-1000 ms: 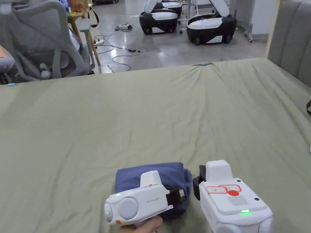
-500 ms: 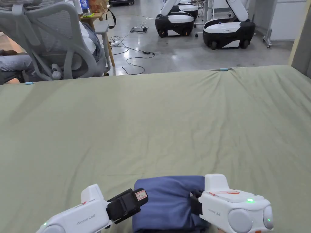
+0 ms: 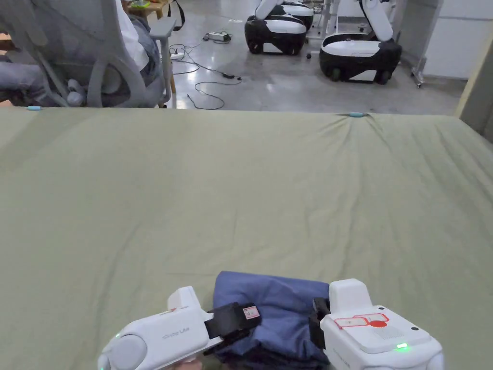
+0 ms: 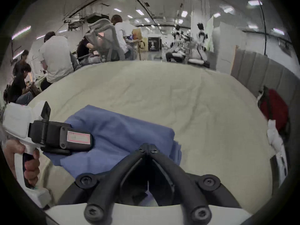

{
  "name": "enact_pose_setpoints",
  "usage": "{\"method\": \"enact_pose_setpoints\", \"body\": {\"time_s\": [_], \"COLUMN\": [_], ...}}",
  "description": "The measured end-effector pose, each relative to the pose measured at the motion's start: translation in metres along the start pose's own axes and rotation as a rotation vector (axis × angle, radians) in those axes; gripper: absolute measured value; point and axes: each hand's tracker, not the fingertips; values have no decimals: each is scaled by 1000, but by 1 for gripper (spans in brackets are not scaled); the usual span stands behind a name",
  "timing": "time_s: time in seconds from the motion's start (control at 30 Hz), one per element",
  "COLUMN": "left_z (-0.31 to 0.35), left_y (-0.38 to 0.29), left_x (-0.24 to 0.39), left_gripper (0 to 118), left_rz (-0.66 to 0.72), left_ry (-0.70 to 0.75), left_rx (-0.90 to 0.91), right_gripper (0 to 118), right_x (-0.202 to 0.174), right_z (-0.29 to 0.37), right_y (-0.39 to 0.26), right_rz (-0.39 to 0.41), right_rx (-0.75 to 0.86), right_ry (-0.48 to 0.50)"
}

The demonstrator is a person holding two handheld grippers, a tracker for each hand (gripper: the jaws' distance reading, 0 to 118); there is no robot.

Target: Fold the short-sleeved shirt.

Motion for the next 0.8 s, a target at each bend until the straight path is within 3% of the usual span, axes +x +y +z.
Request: {"method": "enact_pose_setpoints", "body": {"time_s": [0.1, 0.27, 0.37, 0.57, 0.8], "left_z": [38, 114, 164, 269, 358], "left_y": [16, 48, 69, 118, 171], "left_x": [-4, -40, -73, -150, -244], "left_gripper": [31, 31, 31, 31, 31], "left_rz": [-63, -143, -156, -98, -27], "left_ry": [48, 166, 248, 343, 439], "left_rx": [41, 94, 113, 144, 111], "right_gripper": [0, 0, 0, 0, 0], "right_x": [-30, -110, -160, -254, -317], "right_z": [8, 8, 4, -10, -19], "right_y": [18, 47, 61, 74, 71], "right_rz": [4, 142, 159, 211, 271], "right_rx": [18, 82, 86, 70, 43], "right_ry": [45, 54, 113, 254, 317]}}
